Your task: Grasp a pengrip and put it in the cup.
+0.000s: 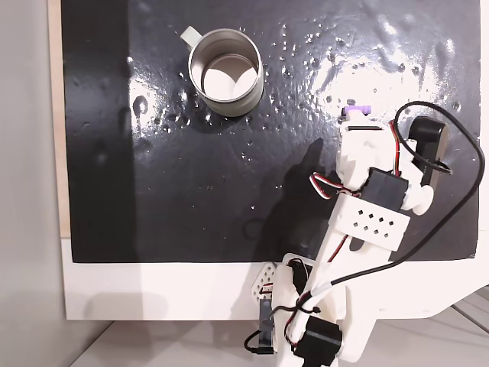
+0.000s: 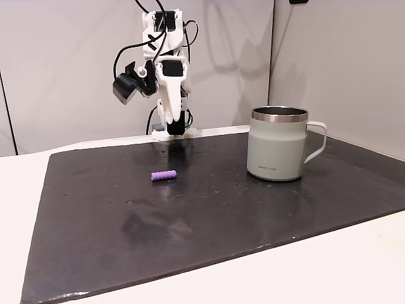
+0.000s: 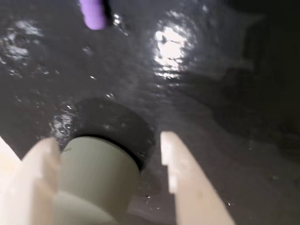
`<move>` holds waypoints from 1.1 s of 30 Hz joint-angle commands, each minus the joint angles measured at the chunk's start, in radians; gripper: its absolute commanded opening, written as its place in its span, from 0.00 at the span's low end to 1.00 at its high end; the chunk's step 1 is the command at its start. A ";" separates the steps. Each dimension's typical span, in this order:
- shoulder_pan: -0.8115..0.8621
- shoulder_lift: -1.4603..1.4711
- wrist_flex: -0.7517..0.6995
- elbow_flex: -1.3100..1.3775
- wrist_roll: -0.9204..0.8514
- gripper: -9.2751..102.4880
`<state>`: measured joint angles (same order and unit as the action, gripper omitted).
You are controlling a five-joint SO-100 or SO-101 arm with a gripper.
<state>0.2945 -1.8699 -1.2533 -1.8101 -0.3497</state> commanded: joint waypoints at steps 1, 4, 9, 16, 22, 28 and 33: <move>0.034 0.051 0.026 0.124 -0.048 0.28; 0.052 0.109 0.031 0.176 -0.067 0.28; 0.057 0.225 0.031 0.258 -0.087 0.28; 0.063 0.413 0.014 0.414 -0.112 0.28; 0.089 0.581 -0.005 0.548 -0.144 0.27; 0.109 0.747 -0.048 0.684 -0.150 0.27; 0.087 0.804 -0.052 0.736 -0.135 0.27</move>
<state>0.3912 -1.0615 -1.2993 -1.1566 -0.4939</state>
